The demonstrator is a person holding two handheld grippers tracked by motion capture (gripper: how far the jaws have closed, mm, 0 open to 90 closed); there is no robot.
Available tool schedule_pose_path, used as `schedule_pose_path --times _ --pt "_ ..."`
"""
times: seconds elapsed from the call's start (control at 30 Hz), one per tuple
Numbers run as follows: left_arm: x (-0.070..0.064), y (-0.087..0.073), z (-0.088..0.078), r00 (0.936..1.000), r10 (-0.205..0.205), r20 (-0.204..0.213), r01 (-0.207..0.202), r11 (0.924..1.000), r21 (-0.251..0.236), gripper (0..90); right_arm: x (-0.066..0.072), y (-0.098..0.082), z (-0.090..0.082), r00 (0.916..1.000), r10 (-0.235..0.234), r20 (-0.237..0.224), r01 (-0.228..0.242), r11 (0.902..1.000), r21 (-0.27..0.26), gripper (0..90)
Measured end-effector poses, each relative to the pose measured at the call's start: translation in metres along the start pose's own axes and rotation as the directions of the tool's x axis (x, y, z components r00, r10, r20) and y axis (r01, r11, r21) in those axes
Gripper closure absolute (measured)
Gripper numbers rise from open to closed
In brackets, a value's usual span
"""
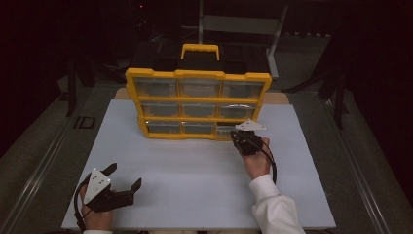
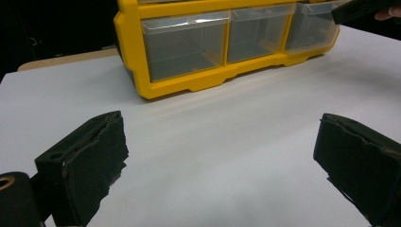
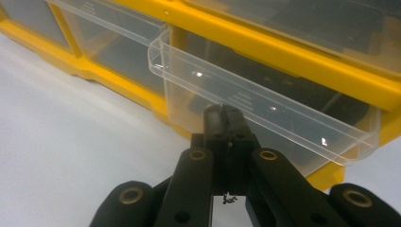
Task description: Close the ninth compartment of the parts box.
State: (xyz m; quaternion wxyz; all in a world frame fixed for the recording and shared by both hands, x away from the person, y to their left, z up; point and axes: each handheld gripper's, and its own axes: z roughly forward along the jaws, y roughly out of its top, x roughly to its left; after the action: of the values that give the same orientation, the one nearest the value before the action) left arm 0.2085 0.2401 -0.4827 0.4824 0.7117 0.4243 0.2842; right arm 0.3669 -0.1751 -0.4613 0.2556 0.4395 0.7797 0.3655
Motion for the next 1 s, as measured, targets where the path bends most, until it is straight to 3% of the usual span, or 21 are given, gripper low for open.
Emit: schedule_pose_path --times 1.0 --pt "0.0 0.0 -0.001 1.0 -0.001 -0.003 0.001 1.0 0.0 3.5 -0.013 0.005 0.011 0.9992 0.034 0.02 -0.034 0.9994 0.009 90.0"
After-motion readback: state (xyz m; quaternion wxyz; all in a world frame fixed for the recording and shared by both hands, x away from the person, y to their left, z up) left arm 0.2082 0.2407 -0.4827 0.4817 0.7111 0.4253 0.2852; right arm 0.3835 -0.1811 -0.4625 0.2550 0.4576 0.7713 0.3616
